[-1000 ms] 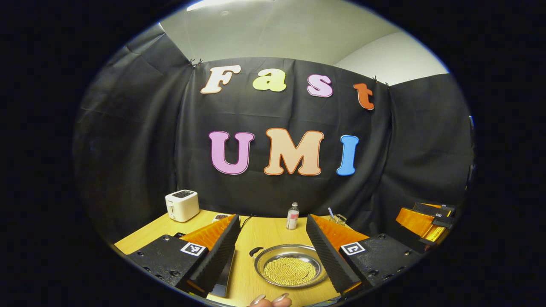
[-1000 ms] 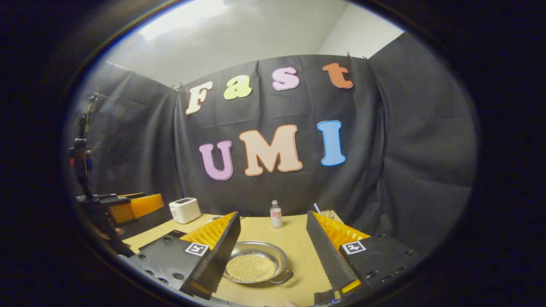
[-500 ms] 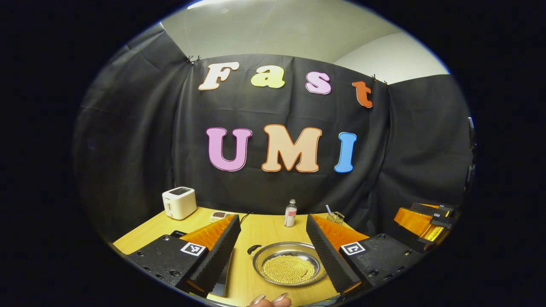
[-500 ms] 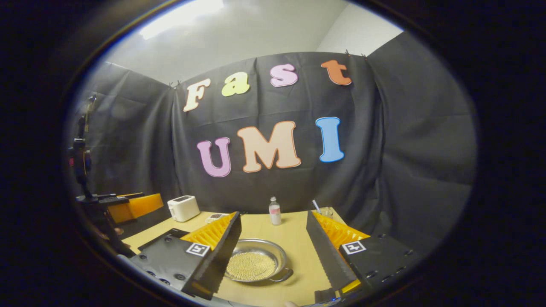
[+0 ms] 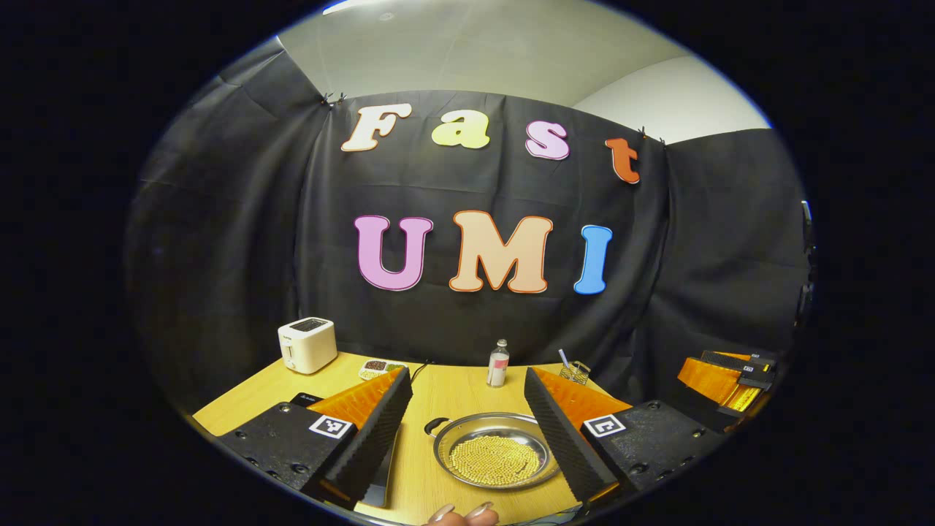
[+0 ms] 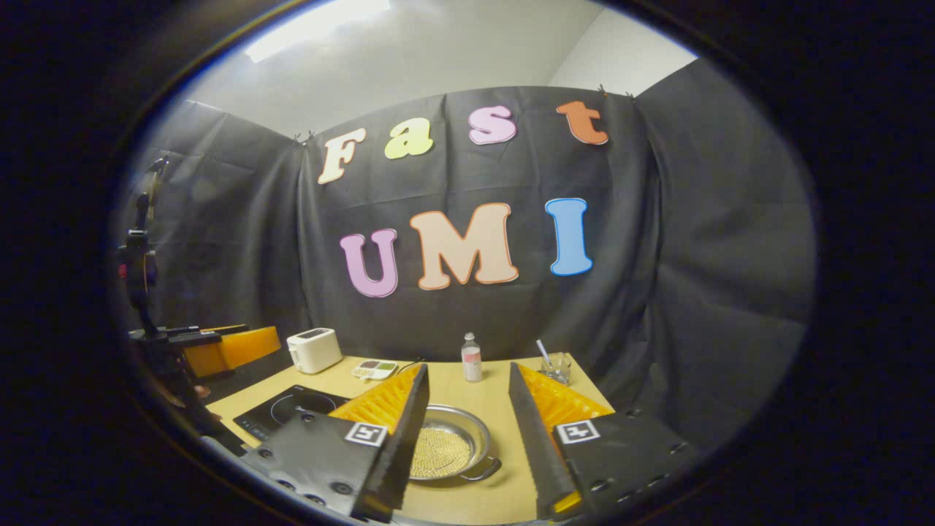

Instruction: First push the handle of the pot to place it horizontally, then grasp the pot with both hands and set it on the induction cooktop.

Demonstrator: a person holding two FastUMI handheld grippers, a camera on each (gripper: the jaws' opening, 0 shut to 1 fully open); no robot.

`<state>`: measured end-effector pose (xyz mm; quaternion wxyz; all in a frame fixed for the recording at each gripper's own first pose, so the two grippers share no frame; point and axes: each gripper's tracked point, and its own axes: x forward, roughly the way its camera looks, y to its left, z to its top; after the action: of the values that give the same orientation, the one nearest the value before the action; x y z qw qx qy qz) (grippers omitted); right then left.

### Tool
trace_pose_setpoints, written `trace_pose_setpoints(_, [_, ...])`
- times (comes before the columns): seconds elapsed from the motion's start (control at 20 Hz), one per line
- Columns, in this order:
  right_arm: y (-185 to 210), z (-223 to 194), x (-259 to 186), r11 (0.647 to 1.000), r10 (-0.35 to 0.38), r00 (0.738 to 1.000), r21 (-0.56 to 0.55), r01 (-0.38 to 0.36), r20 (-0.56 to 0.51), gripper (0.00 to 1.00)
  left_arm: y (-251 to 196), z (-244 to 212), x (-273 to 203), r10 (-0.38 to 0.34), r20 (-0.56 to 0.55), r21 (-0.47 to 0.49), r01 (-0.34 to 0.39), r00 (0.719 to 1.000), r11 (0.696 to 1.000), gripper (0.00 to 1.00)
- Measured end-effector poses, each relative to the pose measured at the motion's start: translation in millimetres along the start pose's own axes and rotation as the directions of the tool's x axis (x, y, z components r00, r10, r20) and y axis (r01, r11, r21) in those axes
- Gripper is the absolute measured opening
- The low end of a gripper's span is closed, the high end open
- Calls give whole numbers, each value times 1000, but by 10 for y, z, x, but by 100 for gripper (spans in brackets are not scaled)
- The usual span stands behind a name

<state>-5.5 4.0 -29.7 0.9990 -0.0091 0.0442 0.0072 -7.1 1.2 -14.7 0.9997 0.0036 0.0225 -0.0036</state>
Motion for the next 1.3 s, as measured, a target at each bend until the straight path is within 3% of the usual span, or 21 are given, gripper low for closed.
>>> trace_pose_setpoints(0.05, [-2, -22, 0, 1000, -1, 1000, -2, 1, -10, 53, 3, 0, -3, -1, 1, 1, 1, 1000, 1000, 99])
trace_pose_setpoints(0.1, [-2, -46, 4, 1000, 0, 1000, -4, 0, -18, 47, 2, 8, -3, 0, 0, 2, 0, 1000, 1000, 99])
trace_pose_setpoints(0.15, [14, -86, 8, 1000, 4, 1000, -8, -4, -31, 48, 9, 0, -2, 0, 1, 3, 0, 1000, 1000, 99])
trace_pose_setpoints(0.35, [-34, -98, -6, 999, -23, 999, -31, 22, -39, 10, 29, -5, 13, -1, 1, 1, 1, 1000, 1000, 99])
trace_pose_setpoints(0.65, [82, -176, -18, 999, -9, 998, -54, 6, -63, 3, 79, -50, 42, -12, -9, 1, 12, 1000, 1000, 99])
trace_pose_setpoints(0.7, [141, -197, -20, 999, 5, 997, -45, -8, -72, 7, 95, -52, 40, -15, -11, 3, 15, 1000, 1000, 99])
trace_pose_setpoints(0.8, [131, -256, -53, 998, -3, 996, -55, -2, -93, 0, 118, -80, 41, -24, -21, 3, 24, 999, 1000, 99])
trace_pose_setpoints(1.3, [227, -718, 61, 998, -41, 980, -51, 32, -194, 7, 302, -209, 199, -49, -50, -2, 48, 998, 999, 99])
